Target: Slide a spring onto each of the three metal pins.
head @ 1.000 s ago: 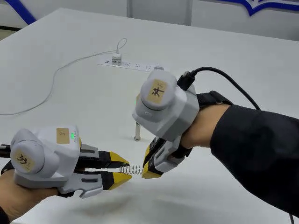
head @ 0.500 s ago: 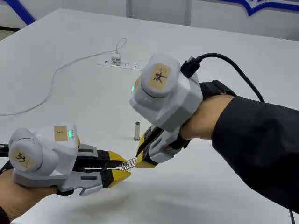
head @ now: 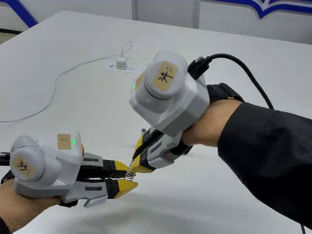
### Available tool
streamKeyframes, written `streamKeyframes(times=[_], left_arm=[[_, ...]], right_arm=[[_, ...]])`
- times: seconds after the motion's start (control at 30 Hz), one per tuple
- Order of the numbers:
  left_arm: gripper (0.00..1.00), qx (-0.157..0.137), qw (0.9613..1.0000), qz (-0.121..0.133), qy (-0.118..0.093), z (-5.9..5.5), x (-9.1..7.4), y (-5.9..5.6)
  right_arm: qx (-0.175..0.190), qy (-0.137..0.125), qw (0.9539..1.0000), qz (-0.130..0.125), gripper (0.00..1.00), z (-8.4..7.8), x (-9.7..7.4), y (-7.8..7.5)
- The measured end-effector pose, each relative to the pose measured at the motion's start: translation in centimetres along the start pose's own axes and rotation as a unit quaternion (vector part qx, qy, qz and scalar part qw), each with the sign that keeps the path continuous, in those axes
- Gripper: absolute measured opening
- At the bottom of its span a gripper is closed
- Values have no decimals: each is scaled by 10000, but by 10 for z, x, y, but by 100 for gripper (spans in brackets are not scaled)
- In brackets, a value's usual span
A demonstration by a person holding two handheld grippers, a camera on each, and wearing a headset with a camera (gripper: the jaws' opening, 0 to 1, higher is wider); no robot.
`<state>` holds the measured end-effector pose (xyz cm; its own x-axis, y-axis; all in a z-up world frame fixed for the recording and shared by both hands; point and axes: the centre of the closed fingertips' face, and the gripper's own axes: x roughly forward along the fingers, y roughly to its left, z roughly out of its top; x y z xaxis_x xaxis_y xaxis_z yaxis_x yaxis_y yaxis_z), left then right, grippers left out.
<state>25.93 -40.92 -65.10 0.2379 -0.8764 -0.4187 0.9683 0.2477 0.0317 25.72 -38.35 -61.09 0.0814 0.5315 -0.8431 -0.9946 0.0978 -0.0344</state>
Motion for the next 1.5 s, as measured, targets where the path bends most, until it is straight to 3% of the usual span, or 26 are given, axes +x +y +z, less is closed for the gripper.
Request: streamKeyframes(times=[0.53,0.8,1.1,1.5], left_arm=[[12,-36,10000,3,-20,1,1,-1],[22,-248,9996,107,-95,2,-2,3],[28,-418,9987,264,-158,2,-6,9],[35,-528,9977,383,-172,-1,-10,13]], right_arm=[[-85,28,10000,-12,11,2,2,2],[-63,62,9999,-70,11,-1,-3,-4],[69,63,9995,-292,11,-7,-19,-24],[198,76,9971,-734,11,-7,-37,-68]])
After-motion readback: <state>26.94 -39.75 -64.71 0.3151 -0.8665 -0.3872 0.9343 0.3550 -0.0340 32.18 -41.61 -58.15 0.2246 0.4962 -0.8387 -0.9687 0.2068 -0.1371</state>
